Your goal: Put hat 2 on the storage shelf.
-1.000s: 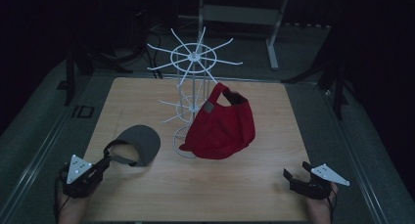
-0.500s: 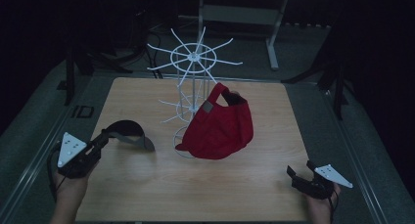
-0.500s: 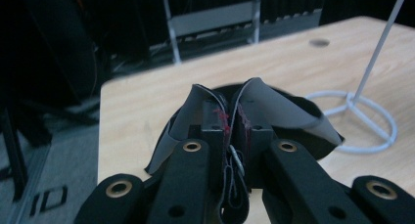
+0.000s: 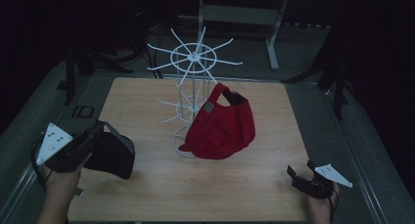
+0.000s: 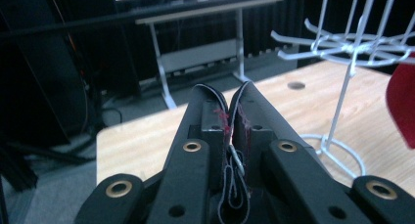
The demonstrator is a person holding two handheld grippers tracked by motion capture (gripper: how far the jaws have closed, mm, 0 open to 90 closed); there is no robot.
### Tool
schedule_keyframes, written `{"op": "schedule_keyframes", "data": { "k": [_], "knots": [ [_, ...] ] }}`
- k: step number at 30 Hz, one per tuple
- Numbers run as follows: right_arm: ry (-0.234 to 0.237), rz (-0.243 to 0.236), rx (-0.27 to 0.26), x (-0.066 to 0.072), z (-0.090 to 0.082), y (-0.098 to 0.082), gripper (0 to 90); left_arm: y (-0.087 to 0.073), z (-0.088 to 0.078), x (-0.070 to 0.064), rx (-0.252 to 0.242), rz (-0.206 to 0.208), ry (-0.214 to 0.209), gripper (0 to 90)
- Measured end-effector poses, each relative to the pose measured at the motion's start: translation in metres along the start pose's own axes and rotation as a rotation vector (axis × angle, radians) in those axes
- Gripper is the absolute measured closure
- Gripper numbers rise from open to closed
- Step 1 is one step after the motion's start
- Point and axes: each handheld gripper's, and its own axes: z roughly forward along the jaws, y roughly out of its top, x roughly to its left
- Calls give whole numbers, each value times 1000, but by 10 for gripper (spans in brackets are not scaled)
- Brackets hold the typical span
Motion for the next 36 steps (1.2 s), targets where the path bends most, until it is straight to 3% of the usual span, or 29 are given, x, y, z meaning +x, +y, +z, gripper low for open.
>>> {"op": "schedule_keyframes", "data": {
  "k": [5, 16, 27, 36],
  "knots": [
    [8, 3, 12, 0, 1, 0, 141, 16, -10, 0, -44, 14, -20, 845],
    [20, 17, 7, -2, 0, 0, 141, 68, -1, -8, -119, 60, -77, 845],
    [26, 18, 19, -2, 1, 1, 141, 120, -9, -15, -210, 100, -144, 844],
    [27, 20, 21, -3, 2, 1, 142, 151, 4, -22, -244, 115, -182, 844]
  ]
}}
